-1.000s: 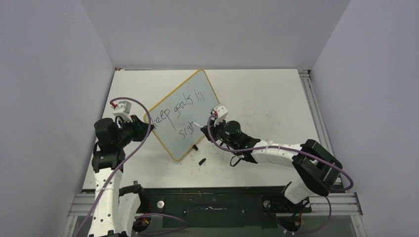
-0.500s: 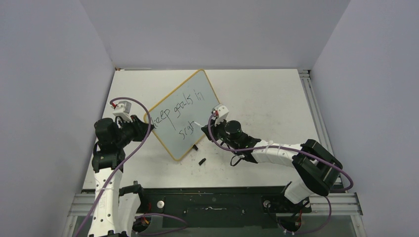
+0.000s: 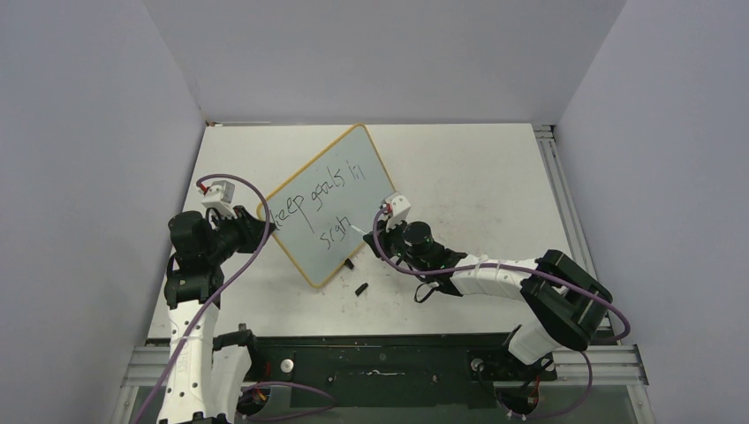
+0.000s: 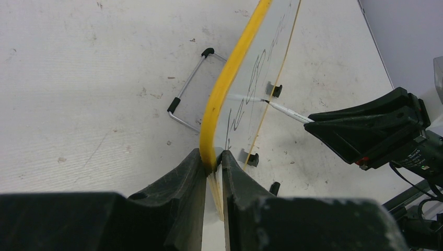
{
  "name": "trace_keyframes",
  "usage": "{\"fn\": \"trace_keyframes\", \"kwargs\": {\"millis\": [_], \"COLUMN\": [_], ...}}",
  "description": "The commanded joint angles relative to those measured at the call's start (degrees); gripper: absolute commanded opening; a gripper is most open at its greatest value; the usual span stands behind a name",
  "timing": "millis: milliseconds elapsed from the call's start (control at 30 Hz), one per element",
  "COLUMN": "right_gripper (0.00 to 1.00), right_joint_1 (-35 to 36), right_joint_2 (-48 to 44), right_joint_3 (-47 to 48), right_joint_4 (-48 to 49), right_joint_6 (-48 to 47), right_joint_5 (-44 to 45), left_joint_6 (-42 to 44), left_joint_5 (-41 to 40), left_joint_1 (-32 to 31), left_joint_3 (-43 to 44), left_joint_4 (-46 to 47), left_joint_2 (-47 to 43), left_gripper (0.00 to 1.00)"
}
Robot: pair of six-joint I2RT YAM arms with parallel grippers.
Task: Write a sentence on the whiteboard
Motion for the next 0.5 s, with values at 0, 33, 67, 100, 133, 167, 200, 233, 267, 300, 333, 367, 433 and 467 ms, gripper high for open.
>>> {"fn": "trace_keyframes", "kwargs": {"millis": [0, 33, 67, 100, 133, 167, 200, 233, 267, 300, 333, 367, 433, 467], "right_gripper": [0.05, 0.05, 0.05, 0.05, 0.05, 0.05, 0.05, 0.05, 0.05, 0.05, 0.05, 0.05, 0.05, 0.05], "right_joint_1": [0.6, 0.7, 0.8, 0.9, 0.9, 0.9, 0.9, 0.9, 0.9, 0.9, 0.9, 0.9, 0.9, 0.8], "right_joint_2": [-1.2, -1.3, -1.4, -1.4, -1.5, -1.5, -1.6, -1.9, -2.1, -2.6, -3.1, -3.6, -4.9, -5.6], "right_joint_3": [-0.9, -1.0, -1.1, -1.3, -1.4, -1.3, -1.3, -1.1, -0.8, -0.3, 0.1, 0.5, 1.1, 1.3], "right_joint_4": [1.2, 1.1, 1.2, 1.3, 1.3, 1.3, 1.4, 1.3, 1.2, 1.0, 0.8, 0.5, -0.1, -0.4], "right_joint_6": [0.4, 0.5, 0.6, 0.6, 0.6, 0.6, 0.6, 0.5, 0.3, 0.1, -0.3, -0.6, -1.2, -1.6], "right_joint_5": [0.8, 0.8, 0.9, 0.9, 1.0, 1.0, 1.0, 1.0, 0.8, 0.6, 0.3, 0.1, 0.1, 0.0], "left_joint_6": [0.6, 0.6, 0.6, 0.6, 0.6, 0.6, 0.6, 0.6, 0.6, 0.6, 0.6, 0.6, 0.7, 0.7], "left_joint_5": [0.2, 0.2, 0.1, 0.1, 0.1, 0.1, 0.1, 0.2, 0.1, 0.1, 0.1, 0.1, 0.1, 0.0], "left_joint_1": [-0.4, -0.4, -0.4, -0.3, -0.3, -0.4, -0.3, -0.4, -0.4, -0.4, -0.3, -0.3, -0.4, -0.4], "left_joint_3": [0.8, 0.8, 0.8, 0.8, 0.8, 0.7, 0.8, 0.7, 0.8, 0.7, 0.8, 0.8, 0.8, 0.9], "left_joint_4": [1.3, 1.4, 1.3, 1.3, 1.3, 1.3, 1.3, 1.4, 1.4, 1.3, 1.3, 1.4, 1.3, 1.2], "left_joint_2": [-0.7, -0.7, -0.7, -0.7, -0.7, -0.7, -0.7, -0.7, -0.7, -0.7, -0.7, -0.7, -0.6, -0.6], "left_gripper": [0.14, 0.14, 0.14, 0.14, 0.14, 0.14, 0.14, 0.14, 0.14, 0.14, 0.14, 0.14, 0.14, 0.14]}}
